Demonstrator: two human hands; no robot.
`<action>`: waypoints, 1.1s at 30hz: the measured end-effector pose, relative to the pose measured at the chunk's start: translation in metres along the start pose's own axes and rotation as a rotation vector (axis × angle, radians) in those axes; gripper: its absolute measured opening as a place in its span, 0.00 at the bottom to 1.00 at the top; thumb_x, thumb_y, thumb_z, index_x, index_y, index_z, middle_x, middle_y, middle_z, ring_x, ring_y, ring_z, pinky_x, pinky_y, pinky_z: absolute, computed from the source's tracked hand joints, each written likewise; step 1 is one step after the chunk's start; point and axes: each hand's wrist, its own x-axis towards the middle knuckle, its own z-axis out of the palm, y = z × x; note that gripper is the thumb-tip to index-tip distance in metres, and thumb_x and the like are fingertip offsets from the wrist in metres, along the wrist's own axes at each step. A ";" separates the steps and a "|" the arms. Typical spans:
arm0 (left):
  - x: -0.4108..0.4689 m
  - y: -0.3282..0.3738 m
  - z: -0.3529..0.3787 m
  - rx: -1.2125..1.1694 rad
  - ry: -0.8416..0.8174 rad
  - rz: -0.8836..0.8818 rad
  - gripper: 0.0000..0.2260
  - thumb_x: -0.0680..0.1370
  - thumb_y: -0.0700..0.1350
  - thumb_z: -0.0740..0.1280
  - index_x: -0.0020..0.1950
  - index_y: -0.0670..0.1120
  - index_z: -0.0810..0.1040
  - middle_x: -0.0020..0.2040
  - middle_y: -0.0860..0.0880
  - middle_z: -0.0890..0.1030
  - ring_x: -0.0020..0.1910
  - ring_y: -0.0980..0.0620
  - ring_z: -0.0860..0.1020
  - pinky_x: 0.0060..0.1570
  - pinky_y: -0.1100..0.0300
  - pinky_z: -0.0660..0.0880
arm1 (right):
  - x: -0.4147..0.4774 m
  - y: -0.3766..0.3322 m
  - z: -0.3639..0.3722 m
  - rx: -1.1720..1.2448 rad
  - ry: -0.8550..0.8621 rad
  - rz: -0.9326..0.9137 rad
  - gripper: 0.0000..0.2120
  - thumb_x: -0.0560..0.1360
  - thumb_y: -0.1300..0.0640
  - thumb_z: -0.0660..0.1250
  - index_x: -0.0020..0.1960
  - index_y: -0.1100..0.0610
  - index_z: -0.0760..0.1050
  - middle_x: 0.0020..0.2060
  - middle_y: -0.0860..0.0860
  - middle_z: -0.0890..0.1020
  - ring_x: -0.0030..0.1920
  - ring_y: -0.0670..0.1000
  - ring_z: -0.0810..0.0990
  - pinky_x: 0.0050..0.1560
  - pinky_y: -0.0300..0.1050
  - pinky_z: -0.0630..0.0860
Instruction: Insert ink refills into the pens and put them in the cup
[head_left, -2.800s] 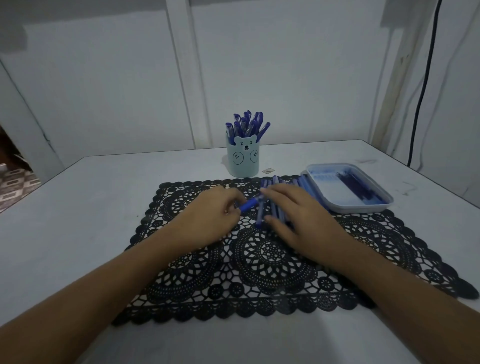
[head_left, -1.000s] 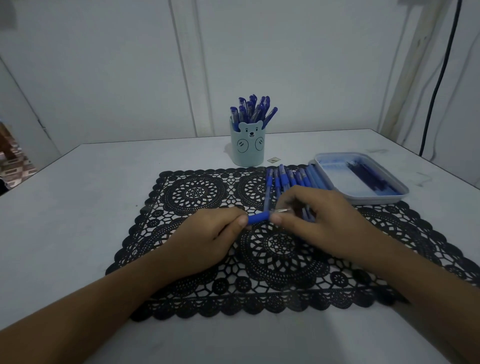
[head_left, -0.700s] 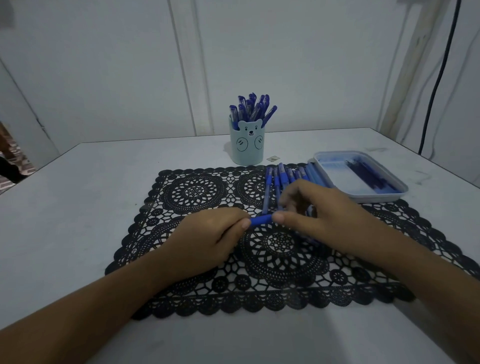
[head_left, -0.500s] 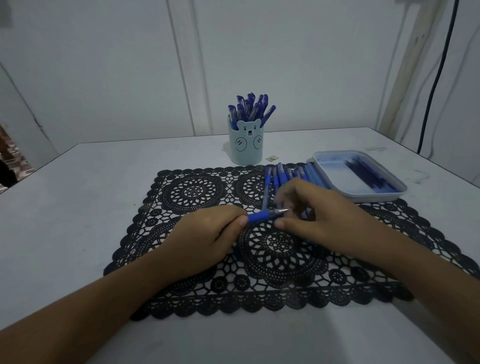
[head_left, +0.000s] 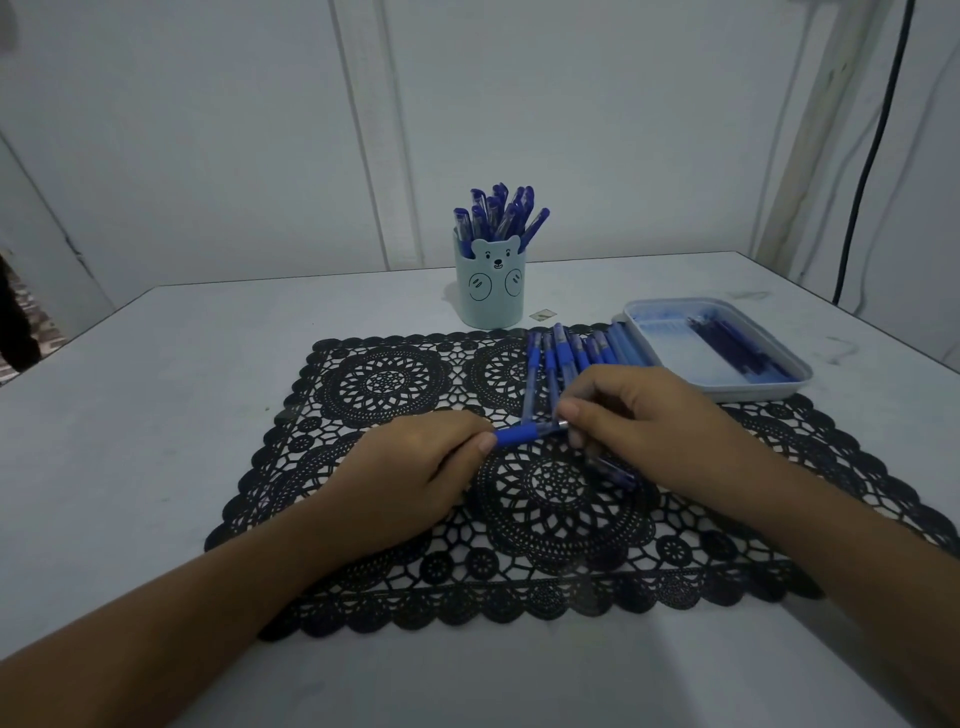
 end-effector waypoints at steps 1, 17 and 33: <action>0.000 0.000 0.000 -0.011 -0.001 -0.017 0.16 0.79 0.52 0.52 0.49 0.48 0.77 0.33 0.58 0.73 0.32 0.62 0.71 0.32 0.71 0.66 | 0.001 0.001 -0.001 0.015 0.013 -0.005 0.09 0.76 0.56 0.63 0.39 0.46 0.74 0.32 0.46 0.79 0.33 0.42 0.76 0.36 0.34 0.73; 0.004 0.003 -0.004 -0.113 0.078 -0.311 0.07 0.79 0.45 0.59 0.45 0.48 0.75 0.27 0.52 0.72 0.30 0.52 0.70 0.29 0.61 0.66 | -0.003 0.003 0.002 -0.301 -0.135 -0.099 0.08 0.72 0.57 0.67 0.50 0.47 0.78 0.41 0.37 0.75 0.43 0.37 0.74 0.45 0.29 0.69; 0.001 0.000 0.000 -0.021 0.023 -0.165 0.17 0.75 0.58 0.50 0.46 0.52 0.76 0.32 0.57 0.73 0.37 0.57 0.73 0.31 0.68 0.66 | -0.001 -0.001 0.006 -0.043 0.109 -0.045 0.07 0.73 0.55 0.68 0.51 0.48 0.77 0.36 0.41 0.78 0.36 0.34 0.75 0.38 0.24 0.68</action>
